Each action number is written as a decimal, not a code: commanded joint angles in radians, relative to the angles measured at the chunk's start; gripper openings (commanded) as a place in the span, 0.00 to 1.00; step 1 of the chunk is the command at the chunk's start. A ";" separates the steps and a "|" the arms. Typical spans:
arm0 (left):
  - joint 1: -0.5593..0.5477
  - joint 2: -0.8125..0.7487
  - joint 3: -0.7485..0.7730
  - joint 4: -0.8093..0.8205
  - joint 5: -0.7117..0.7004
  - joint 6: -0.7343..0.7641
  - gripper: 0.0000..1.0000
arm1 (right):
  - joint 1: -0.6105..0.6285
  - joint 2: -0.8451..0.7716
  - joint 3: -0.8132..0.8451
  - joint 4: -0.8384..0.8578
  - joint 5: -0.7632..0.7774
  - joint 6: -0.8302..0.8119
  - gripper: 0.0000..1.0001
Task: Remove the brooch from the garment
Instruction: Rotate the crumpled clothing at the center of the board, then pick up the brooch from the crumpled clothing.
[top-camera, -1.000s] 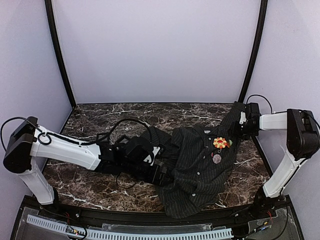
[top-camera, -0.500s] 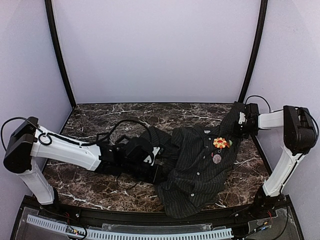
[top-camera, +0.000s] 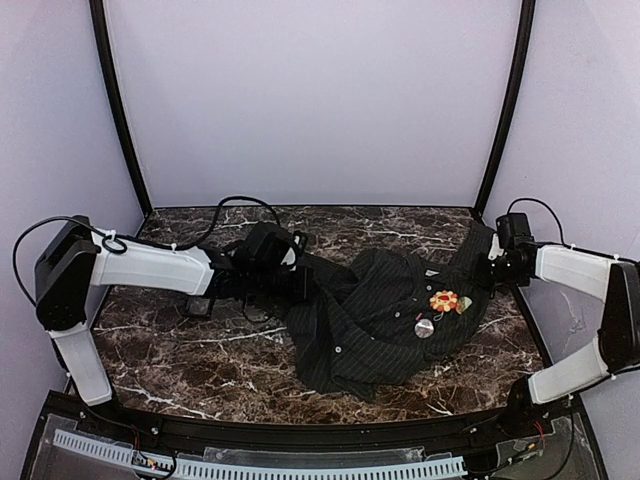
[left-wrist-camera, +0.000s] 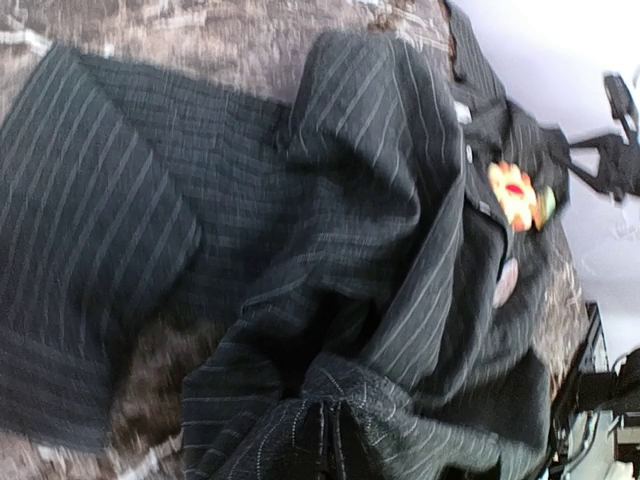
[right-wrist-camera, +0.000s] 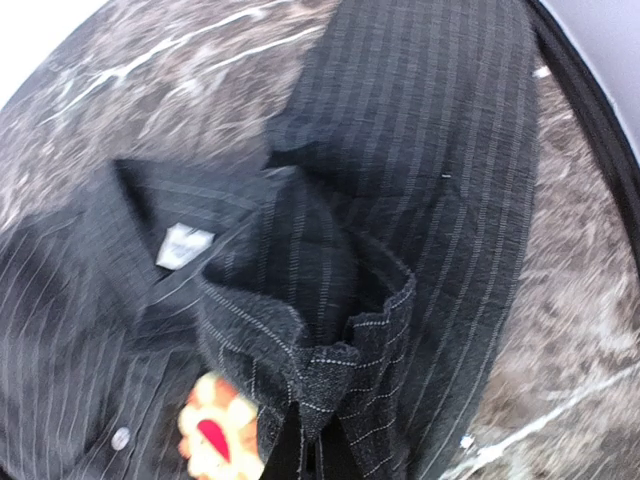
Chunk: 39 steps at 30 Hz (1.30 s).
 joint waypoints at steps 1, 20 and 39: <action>0.070 0.081 0.101 -0.014 -0.027 0.096 0.01 | 0.101 -0.118 -0.054 -0.096 0.033 0.107 0.00; 0.141 -0.127 0.036 -0.002 -0.078 0.196 0.81 | 0.356 -0.323 0.038 -0.328 0.250 0.194 0.70; 0.141 -0.654 -0.308 -0.162 -0.220 0.172 0.99 | 0.784 0.034 0.034 -0.155 0.167 0.279 0.29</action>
